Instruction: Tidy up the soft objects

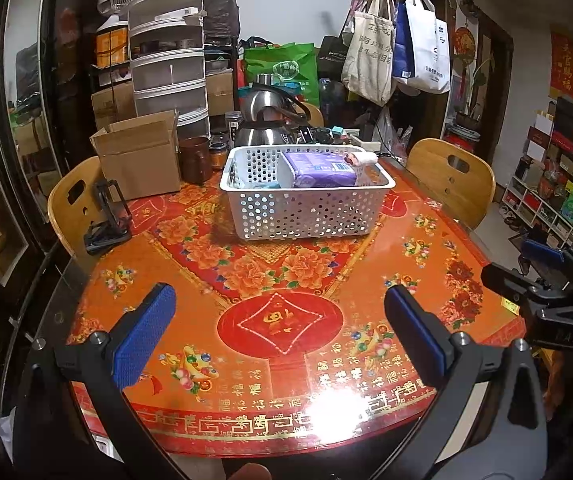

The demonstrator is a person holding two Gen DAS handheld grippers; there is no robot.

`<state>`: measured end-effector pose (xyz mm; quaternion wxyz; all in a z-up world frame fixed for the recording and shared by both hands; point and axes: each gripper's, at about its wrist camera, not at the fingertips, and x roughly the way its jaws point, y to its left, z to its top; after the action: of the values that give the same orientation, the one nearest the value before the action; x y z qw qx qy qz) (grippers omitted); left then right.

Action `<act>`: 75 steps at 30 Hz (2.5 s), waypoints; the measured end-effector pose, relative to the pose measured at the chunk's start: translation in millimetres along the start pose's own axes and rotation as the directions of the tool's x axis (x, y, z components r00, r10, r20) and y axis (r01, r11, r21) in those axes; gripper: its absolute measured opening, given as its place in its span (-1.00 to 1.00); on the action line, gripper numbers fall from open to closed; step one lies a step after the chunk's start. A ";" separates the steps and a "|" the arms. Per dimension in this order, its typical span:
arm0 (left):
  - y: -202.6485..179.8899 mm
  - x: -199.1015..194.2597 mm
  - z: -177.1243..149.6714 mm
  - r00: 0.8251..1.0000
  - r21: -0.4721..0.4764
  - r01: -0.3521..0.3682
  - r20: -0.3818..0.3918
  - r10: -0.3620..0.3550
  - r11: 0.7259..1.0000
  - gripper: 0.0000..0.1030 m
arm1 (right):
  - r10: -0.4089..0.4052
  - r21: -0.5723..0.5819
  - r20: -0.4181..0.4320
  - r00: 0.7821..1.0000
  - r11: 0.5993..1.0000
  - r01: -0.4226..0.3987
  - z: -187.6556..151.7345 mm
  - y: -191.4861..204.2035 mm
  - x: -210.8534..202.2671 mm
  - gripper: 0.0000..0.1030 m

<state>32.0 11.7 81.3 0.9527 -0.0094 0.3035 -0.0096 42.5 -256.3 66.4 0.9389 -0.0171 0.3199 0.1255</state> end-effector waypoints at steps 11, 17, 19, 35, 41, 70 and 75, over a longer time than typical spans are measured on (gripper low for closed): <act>-1.9 3.2 -5.1 1.000 0.005 0.004 -0.007 -0.004 1.000 1.00 | -0.001 -0.004 -0.003 1.000 1.000 0.001 0.2 1.0 1.0 0.92; -2.4 3.5 -5.6 1.000 0.008 0.004 -0.009 -0.003 1.000 1.00 | -0.001 -0.010 -0.003 1.000 1.000 0.001 -0.9 2.6 1.2 0.92; -2.4 4.6 -6.3 1.000 0.009 0.003 -0.012 -0.003 1.000 1.00 | 0.001 -0.009 -0.004 1.000 1.000 -0.001 -1.4 3.0 1.4 0.92; -2.2 4.2 -9.4 1.000 0.007 0.004 -0.012 -0.004 1.000 1.00 | 0.003 -0.011 -0.004 1.000 1.000 -0.003 -3.3 4.3 2.0 0.92; -2.7 4.2 -9.5 1.000 0.006 0.002 -0.012 -0.002 1.000 1.00 | 0.001 -0.019 -0.007 1.000 1.000 -0.001 -5.9 6.7 2.7 0.92; -5.5 5.2 -12.3 1.000 0.008 0.007 -0.017 -0.007 1.000 1.00 | 0.002 -0.020 -0.007 1.000 1.000 -0.002 -6.7 8.5 1.0 0.92; -6.9 5.5 -12.8 1.000 0.009 0.006 -0.019 -0.006 1.000 1.00 | 0.000 -0.024 -0.008 1.000 1.000 -0.001 -7.5 9.6 0.1 0.92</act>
<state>29.0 4.5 67.8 0.9499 -0.0058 0.3123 -0.0139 35.7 -247.8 60.8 0.9374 -0.0289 0.3221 0.1295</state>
